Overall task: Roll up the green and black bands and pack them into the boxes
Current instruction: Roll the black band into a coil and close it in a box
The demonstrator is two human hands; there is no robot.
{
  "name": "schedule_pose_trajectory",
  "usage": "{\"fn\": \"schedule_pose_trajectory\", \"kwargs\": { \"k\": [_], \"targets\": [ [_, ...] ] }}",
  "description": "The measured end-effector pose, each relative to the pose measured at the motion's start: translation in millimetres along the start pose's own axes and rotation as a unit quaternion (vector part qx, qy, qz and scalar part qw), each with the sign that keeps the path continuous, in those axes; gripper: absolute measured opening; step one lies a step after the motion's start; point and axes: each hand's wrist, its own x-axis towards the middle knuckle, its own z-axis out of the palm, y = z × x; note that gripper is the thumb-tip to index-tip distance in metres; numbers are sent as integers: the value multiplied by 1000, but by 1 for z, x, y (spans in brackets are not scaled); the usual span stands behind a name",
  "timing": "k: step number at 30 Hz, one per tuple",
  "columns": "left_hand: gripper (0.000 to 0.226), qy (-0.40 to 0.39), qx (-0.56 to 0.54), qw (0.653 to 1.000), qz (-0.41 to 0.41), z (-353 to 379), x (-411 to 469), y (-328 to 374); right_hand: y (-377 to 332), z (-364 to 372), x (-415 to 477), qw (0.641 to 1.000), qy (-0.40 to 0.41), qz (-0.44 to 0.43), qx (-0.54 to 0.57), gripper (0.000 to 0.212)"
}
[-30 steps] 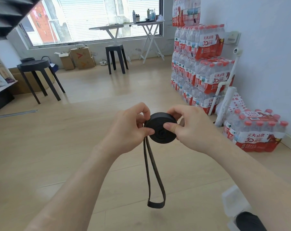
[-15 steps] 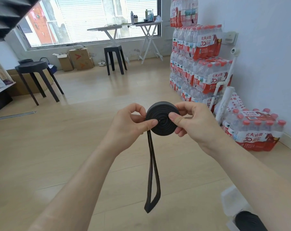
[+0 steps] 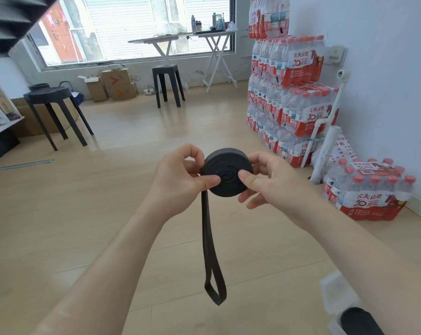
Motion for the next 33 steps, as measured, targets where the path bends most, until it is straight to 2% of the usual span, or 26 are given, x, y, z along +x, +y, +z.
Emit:
{"fn": "schedule_pose_trajectory", "kwargs": {
  "k": [2, 5, 7, 9, 11, 16, 25, 30, 33],
  "targets": [
    [41, -23, 93, 995, 29, 0, 0, -1, -6, -11, -1, 975, 28, -63, -210, 28],
    [42, -70, 193, 975, 81, 2, -2, 1, -14, -5, -9, 933, 11, -157, -323, 44],
    [40, -93, 253, 956, 113, 6, -5, 3, -13, 6, -13, 889, -19, -172, -423, 34],
    [40, -104, 270, 950, 115, 9, -7, 4, -10, 7, -12, 867, -13, -170, -469, 27],
    [42, -92, 242, 961, 98, 11, -6, 1, -9, 5, -11, 868, -4, -164, -469, 25],
    [37, -50, 149, 986, 51, 12, 2, -5, -6, 2, -7, 897, 21, -156, -413, 23],
    [37, -45, 152, 987, 39, 1, 4, -14, -1, -7, 1, 930, 66, -175, -316, 26],
    [35, -40, 73, 996, 25, 4, 3, -12, 1, -9, 3, 951, 60, -159, -257, 20],
    [33, -29, -7, 1000, 11, 7, 3, -11, -1, -12, 3, 976, 60, -133, -161, 23]
  ]
}}
